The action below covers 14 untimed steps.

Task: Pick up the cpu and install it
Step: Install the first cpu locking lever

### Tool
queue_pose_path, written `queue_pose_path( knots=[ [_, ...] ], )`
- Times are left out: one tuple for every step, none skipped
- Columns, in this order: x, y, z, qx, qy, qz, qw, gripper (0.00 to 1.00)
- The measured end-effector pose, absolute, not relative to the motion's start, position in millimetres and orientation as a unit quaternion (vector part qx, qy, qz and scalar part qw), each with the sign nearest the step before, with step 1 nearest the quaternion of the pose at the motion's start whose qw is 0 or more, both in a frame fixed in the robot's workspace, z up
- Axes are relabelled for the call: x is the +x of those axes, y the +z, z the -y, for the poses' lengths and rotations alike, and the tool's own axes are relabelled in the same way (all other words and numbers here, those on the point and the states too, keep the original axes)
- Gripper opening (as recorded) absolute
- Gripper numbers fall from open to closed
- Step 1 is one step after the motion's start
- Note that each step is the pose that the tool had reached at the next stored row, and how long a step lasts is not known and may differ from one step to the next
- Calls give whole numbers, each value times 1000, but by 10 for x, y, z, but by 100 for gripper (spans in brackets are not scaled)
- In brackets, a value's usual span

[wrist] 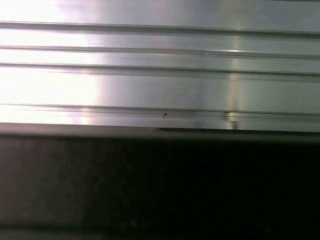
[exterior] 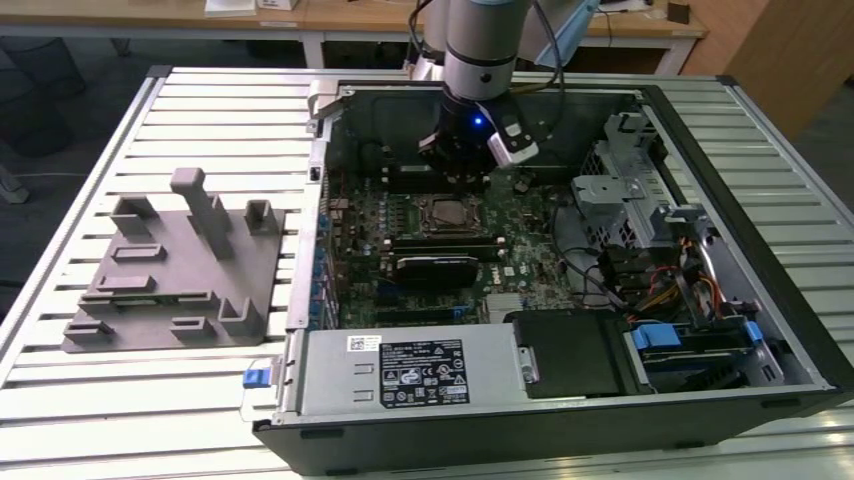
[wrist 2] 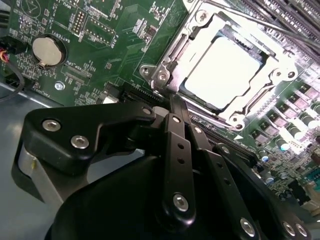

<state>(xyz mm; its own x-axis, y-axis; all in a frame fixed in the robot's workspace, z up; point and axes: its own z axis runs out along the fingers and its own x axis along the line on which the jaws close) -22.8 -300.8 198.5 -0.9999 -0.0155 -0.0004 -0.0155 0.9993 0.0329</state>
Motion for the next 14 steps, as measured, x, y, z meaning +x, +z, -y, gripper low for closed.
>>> queue_pose_path(
  knots=[
    [-227,1978,3008,-8,15,-1000,0,11],
    [-227,1969,3007,-8,14,-1000,0,11],
    [-227,1963,3007,-8,14,-1000,0,11],
    [-227,1957,3007,-8,14,-1000,0,11],
    [-227,1954,3007,-8,14,-1000,0,11],
    [-227,1953,3007,-8,14,-1000,0,11],
    [-226,1953,3007,-8,14,-1000,0,11],
    [-226,1953,3008,-8,15,-1000,0,11],
    [-226,1953,3007,-8,17,-1000,0,11],
    [-226,1952,3007,-8,19,-1000,0,11],
    [-226,1952,3007,-8,20,-1000,0,11],
    [-226,1952,3006,-8,22,-1000,0,11],
    [-225,1957,3006,-8,22,-1000,0,11],
    [-224,1968,3004,-8,23,-1000,1,11]
  ],
)
